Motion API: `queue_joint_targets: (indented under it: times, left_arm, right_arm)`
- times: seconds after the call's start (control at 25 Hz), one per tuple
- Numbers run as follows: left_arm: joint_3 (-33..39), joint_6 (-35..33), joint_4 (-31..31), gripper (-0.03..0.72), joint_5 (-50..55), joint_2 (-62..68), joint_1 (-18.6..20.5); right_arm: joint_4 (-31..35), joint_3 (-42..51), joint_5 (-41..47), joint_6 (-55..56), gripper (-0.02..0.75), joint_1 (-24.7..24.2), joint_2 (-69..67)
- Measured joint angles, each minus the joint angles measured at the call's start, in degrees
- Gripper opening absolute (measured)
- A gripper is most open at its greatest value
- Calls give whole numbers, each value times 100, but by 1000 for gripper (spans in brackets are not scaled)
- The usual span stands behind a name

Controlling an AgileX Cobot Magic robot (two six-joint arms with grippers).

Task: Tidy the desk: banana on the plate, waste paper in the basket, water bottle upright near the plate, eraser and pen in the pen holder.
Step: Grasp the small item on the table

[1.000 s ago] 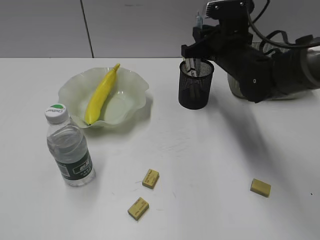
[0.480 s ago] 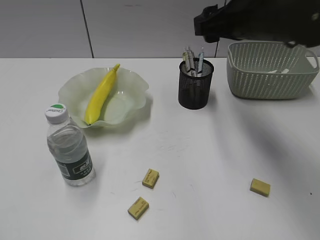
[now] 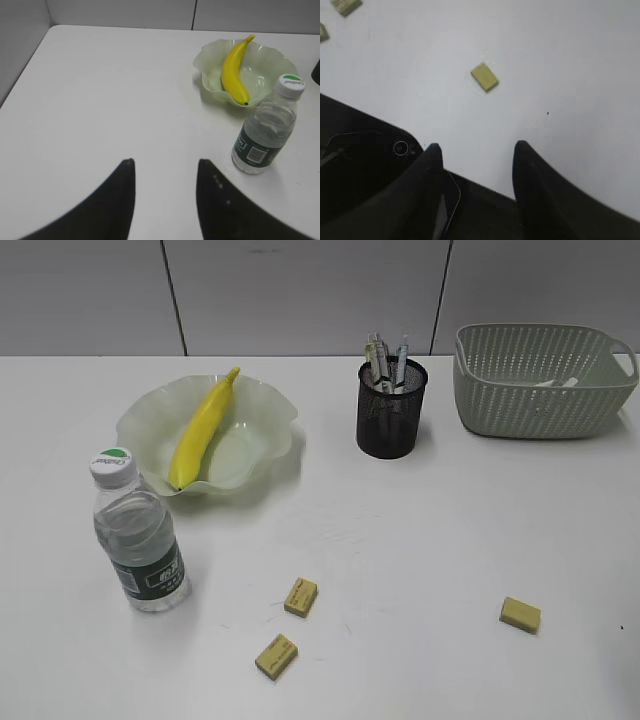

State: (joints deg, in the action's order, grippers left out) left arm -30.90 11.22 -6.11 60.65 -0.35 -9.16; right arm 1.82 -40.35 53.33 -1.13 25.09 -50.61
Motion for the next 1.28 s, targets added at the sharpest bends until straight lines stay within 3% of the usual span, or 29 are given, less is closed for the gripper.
queue_joint_targets:
  times: [0.36, 0.64, 0.76, 0.88, 1.08, 1.16, 1.28]
  left_arm:
    - [0, 0, 0, 240, 0, 0, 0]
    - [-98, -188, 101, 239, -301, 438, 0]
    - [-278, -893, 555, 239, -1120, 988, 0]
    - [-536, -1992, 1402, 239, -1954, 1885, 0]
    - [-1467, -4202, 3558, 239, -2379, 3902, -78]
    - [-1908, -4657, 3965, 239, -2415, 4754, -331]
    - [-2489, -4877, 3933, 239, -2466, 5857, -1037]
  right_arm:
    - [-182, 1022, 492, 156, 344, 0, 3637]
    - [-228, 1107, 577, 168, 281, 0, 4783]
    - [-223, 1107, 577, 168, 275, 0, 4844]
    - [-223, 1107, 577, 168, 272, 0, 4850]
    - [-182, 1112, 577, 168, 268, -211, 4850]
    - [-182, 1112, 577, 168, 268, -464, 4850]
    - [-182, 1118, 577, 175, 267, -828, 4883]
